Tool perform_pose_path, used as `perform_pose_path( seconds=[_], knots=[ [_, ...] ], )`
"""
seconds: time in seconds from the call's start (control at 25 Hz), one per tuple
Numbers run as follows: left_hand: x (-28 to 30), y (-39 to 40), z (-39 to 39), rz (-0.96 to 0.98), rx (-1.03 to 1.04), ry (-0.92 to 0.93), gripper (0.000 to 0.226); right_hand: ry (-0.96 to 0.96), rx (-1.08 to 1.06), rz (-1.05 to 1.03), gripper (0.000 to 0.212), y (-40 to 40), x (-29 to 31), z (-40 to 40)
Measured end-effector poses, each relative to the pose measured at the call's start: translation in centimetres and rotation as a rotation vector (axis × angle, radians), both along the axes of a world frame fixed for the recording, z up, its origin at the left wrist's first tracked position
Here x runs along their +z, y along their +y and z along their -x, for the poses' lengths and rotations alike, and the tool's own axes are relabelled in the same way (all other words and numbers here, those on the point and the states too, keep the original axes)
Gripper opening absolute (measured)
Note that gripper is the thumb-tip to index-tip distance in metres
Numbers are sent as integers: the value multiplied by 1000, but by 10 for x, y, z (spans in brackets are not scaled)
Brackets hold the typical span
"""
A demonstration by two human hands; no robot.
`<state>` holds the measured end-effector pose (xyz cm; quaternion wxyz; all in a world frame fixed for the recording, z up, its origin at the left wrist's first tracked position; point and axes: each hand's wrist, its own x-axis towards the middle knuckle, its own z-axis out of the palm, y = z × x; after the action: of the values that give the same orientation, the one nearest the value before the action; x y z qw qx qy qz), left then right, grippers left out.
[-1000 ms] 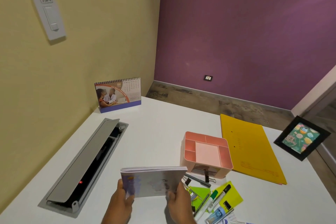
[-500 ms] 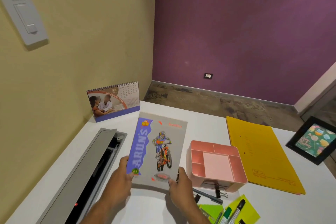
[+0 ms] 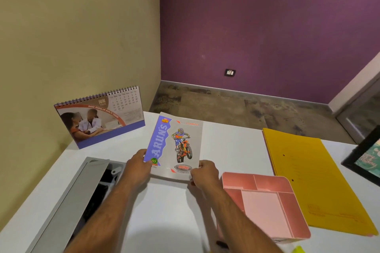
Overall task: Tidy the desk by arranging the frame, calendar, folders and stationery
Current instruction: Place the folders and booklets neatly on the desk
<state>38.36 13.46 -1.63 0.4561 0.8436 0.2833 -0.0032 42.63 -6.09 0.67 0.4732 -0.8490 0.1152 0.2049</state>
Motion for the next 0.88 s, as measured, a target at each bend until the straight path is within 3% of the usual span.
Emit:
perform_pose_path(
  seconds=[0.44, 0.72, 0.88],
  knots=[
    [-57, 12, -27, -101, 98, 40, 25, -78, -26, 176, 4, 15, -37, -24],
    [-45, 2, -7, -292, 66, 85, 58, -195, 68, 333, 32, 12, -26, -17],
    [-14, -15, 15, -504, -44, -35, 58, -407, 157, 358, 43, 4, 4, -1]
  ],
)
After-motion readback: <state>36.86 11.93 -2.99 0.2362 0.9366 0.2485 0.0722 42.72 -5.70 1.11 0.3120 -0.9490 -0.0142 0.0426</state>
